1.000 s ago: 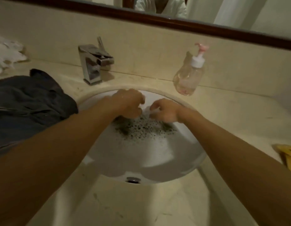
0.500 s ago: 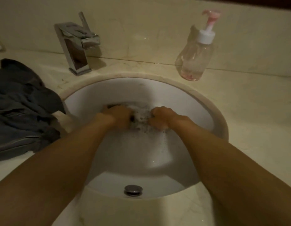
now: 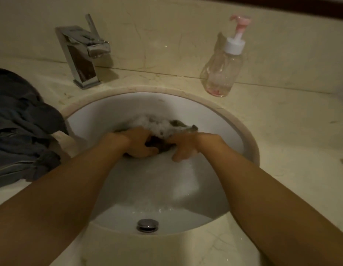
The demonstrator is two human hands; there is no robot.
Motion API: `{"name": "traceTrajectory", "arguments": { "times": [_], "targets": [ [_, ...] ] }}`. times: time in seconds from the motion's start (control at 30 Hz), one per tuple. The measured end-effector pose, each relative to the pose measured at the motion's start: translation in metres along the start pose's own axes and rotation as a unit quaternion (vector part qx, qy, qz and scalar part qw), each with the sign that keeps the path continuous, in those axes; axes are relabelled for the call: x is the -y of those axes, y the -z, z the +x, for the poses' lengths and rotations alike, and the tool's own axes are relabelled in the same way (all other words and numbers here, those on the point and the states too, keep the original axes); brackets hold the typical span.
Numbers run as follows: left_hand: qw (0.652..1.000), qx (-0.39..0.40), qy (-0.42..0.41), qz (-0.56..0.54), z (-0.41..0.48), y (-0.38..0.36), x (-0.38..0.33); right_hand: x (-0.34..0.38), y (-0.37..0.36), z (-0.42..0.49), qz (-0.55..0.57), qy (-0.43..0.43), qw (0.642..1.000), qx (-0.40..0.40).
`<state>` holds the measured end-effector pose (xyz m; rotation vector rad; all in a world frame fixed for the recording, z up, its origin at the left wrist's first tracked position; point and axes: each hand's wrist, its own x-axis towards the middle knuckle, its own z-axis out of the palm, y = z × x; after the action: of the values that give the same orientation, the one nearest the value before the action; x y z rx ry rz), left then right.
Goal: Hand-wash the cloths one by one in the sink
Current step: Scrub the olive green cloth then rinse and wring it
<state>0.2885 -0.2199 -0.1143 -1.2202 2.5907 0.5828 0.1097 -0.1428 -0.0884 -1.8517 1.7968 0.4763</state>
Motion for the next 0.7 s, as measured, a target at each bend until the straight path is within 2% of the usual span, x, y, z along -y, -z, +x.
{"name": "traceTrajectory", "arguments": {
  "times": [0.07,0.13,0.23,0.3,0.4,0.43,0.5,0.57,0.63,0.7],
  "targets": [
    [0.999,0.022,0.016,0.022,0.002,-0.007,-0.002,-0.004,-0.005,0.005,-0.028,-0.028,0.999,-0.024],
    [0.994,0.038,0.029,0.102,0.004,-0.013,-0.002,-0.002,-0.006,0.008,-0.044,-0.036,0.996,-0.063],
    [0.993,-0.001,0.029,0.115,0.001,-0.005,-0.005,0.009,-0.008,0.011,-0.068,-0.014,0.99,-0.125],
    [0.997,-0.03,0.032,0.063,0.001,0.001,-0.007,0.013,-0.008,0.011,-0.014,-0.003,0.992,-0.129],
    [0.999,0.016,0.037,-0.005,0.002,0.004,-0.009,0.01,-0.005,0.017,0.174,0.005,0.979,-0.106],
    [0.999,0.022,0.04,-0.01,0.001,0.004,-0.009,0.009,-0.003,0.018,0.2,0.0,0.974,-0.105],
    [0.999,-0.001,0.037,-0.008,-0.001,0.005,-0.004,0.002,0.001,0.018,0.18,-0.012,0.976,-0.122],
    [0.997,-0.066,0.028,0.024,0.0,0.008,0.003,-0.005,0.004,0.015,0.118,-0.008,0.982,-0.146],
    [0.993,-0.118,0.012,0.019,0.001,0.008,0.006,-0.007,0.008,0.012,0.109,0.017,0.981,-0.157],
    [0.996,-0.085,-0.007,0.019,0.004,0.005,0.004,-0.004,0.009,0.01,0.134,0.038,0.986,-0.094]
  ]
}}
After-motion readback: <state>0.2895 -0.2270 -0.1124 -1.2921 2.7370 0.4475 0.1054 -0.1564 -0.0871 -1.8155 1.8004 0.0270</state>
